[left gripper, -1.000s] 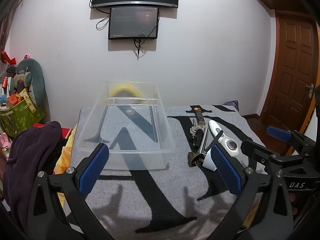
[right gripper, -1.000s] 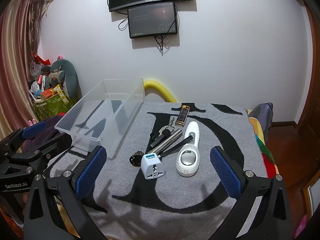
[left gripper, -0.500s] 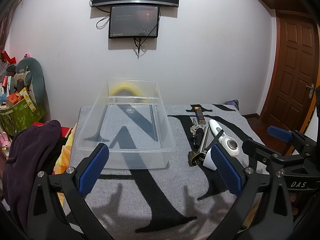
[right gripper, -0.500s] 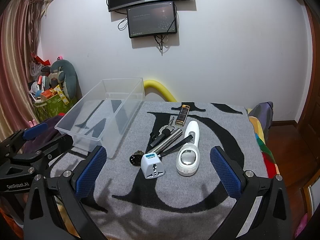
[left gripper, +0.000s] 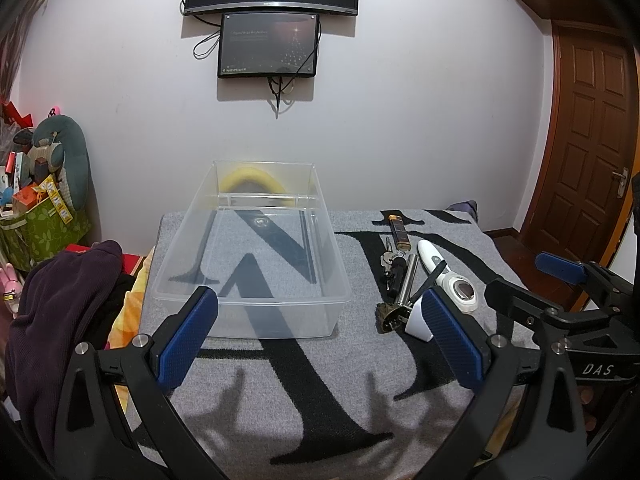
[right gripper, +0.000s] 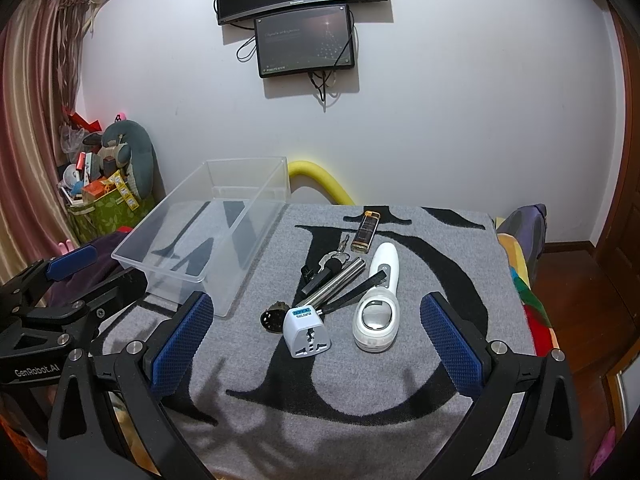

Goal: Organize rigid objects

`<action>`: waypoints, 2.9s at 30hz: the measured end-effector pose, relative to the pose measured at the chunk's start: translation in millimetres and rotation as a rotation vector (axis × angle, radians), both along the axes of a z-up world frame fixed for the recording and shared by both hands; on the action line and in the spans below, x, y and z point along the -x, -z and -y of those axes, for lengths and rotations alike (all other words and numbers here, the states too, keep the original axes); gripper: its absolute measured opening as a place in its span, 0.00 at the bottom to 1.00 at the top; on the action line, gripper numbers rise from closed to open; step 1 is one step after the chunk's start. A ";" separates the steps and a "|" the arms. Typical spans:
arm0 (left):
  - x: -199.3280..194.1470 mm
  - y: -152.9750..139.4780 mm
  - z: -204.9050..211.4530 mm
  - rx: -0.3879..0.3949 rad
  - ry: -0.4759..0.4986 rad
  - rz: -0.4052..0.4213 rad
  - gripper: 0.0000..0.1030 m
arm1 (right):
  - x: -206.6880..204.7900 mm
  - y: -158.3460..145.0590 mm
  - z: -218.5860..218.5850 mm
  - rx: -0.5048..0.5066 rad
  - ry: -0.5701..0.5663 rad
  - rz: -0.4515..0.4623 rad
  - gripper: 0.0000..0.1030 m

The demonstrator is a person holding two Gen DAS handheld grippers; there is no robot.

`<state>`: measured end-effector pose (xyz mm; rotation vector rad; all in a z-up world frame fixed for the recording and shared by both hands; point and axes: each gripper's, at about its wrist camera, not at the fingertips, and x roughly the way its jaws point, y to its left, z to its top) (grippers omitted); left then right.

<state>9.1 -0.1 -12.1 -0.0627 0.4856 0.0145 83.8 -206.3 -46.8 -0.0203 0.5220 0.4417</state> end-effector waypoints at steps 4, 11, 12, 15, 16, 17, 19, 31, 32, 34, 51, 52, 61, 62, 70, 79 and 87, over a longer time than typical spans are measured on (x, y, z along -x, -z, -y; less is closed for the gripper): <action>0.0 -0.5 0.0 0.001 0.000 -0.001 1.00 | 0.2 0.0 -0.2 0.000 0.000 0.000 1.00; 0.3 -0.4 0.3 0.001 0.000 -0.001 1.00 | 0.7 0.6 -0.7 0.000 -0.001 0.000 1.00; 0.4 -0.5 0.2 0.001 0.000 -0.001 1.00 | 0.8 0.6 -0.7 0.000 -0.001 0.000 1.00; 0.3 -0.3 0.3 0.001 0.000 -0.001 1.00 | 1.0 0.6 -1.1 0.000 -0.001 -0.001 1.00; 0.4 -0.4 0.1 0.002 0.000 0.000 1.00 | 1.7 0.5 -1.4 0.000 0.000 -0.001 1.00; 0.3 -0.4 0.2 0.002 0.000 -0.001 1.00 | 1.1 0.6 -0.9 -0.001 -0.001 0.000 1.00; 0.3 -0.4 0.2 0.002 -0.001 -0.001 1.00 | 0.7 0.4 -0.9 -0.001 -0.001 -0.001 1.00; 0.5 -0.7 0.4 0.004 0.000 -0.001 1.00 | 2.0 -1.0 -1.6 -0.002 -0.002 0.001 1.00; 0.5 -0.7 0.4 0.005 0.001 -0.001 1.00 | 2.0 -1.0 -1.7 -0.002 -0.002 0.001 1.00; 0.3 -0.8 0.9 0.005 0.002 -0.003 1.00 | 2.4 -1.0 -2.0 -0.002 -0.002 0.000 1.00; -36.8 -11.2 -38.4 0.026 -0.001 -0.101 1.00 | -22.6 -0.1 6.5 0.015 0.034 -0.036 1.00; -40.4 -12.4 -42.7 0.023 -0.004 -0.109 1.00 | -26.0 -0.3 7.0 0.018 0.040 -0.040 1.00; -100.1 -4.9 -99.9 0.044 -0.055 -0.260 0.86 | -68.4 6.6 23.0 0.011 0.064 -0.123 1.00; -105.6 -3.0 -104.8 0.048 -0.060 -0.277 0.80 | -74.3 8.5 25.5 0.012 0.065 -0.134 1.00; -146.6 18.0 -136.3 0.067 -0.102 -0.378 0.60 | -102.5 21.5 36.7 0.000 0.061 -0.199 1.00; -170.8 42.6 -151.7 0.147 -0.082 -0.487 0.18 | -135.7 25.7 25.4 0.051 0.034 -0.227 0.89; -172.6 44.2 -147.4 0.137 -0.066 -0.498 0.09 | -193.6 28.7 6.8 0.015 -0.022 -0.333 0.65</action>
